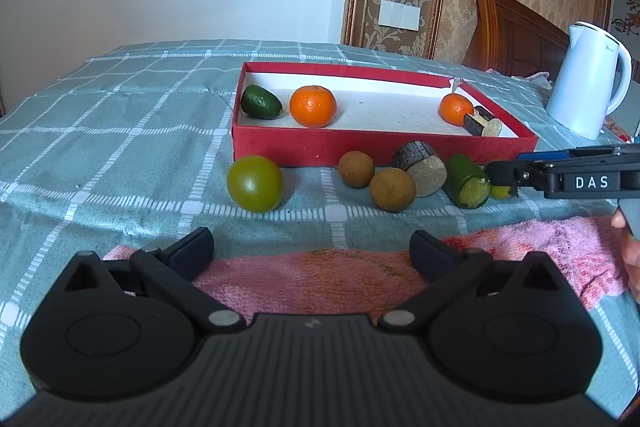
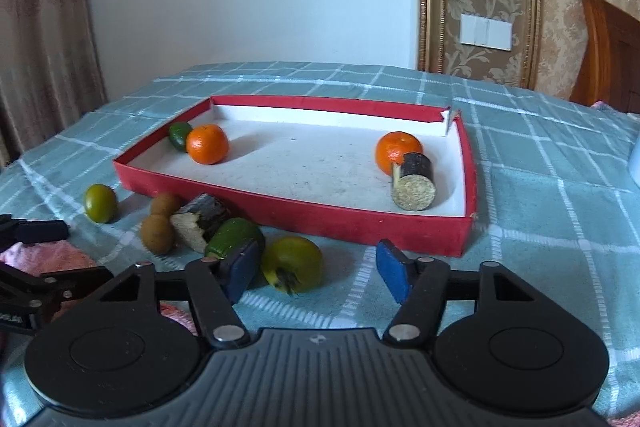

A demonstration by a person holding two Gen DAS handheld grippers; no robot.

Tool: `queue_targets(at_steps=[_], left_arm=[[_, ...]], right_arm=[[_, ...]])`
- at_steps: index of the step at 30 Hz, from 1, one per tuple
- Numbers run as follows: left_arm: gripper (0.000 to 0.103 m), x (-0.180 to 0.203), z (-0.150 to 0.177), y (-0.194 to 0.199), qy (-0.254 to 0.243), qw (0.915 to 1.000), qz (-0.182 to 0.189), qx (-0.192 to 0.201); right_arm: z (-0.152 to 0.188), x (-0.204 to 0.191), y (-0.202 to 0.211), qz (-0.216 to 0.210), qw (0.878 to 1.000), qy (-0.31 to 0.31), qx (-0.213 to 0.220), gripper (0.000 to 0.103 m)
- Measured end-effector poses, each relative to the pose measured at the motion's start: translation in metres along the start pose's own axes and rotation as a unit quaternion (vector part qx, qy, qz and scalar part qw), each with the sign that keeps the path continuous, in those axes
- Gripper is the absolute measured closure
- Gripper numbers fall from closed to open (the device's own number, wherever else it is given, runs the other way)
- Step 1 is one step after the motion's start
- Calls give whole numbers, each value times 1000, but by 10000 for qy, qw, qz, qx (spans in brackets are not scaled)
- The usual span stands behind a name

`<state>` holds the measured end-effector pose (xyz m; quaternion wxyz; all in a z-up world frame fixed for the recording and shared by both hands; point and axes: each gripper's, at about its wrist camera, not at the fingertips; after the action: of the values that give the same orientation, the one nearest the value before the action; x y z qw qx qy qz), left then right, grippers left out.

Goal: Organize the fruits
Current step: 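Move the right tool to the green tomato and close on it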

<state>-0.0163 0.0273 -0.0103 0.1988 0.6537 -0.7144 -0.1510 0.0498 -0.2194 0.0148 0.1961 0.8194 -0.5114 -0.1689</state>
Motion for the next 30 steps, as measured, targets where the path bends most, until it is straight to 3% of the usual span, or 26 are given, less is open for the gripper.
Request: queue_targets(at_steps=[15,19,24,30], left_arm=[[0,0,0,0,7,10000,6,5],[0,0,0,0,5,10000,4,4],[0,0,0,0,11,10000,9,8],[0,-1,0,1,26,10000,22,16]], right_arm=[[3,-7,-10,70,9998,137,-129,51],[2,-8,-10,-102,9998,66,-177,68],[4,-7,-9,-99,9998,-57,-148,70],[6,-12,-3,326,9994,87,26,70]])
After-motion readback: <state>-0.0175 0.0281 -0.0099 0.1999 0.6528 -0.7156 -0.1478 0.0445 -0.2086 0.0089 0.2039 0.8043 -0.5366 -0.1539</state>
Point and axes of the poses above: each gripper's, at about its wrist camera, not at the fingertips, and y roughly against the way its jaws point, x to its right, z to its underside, and after that the axes turned 4 degrees about x, right-handed
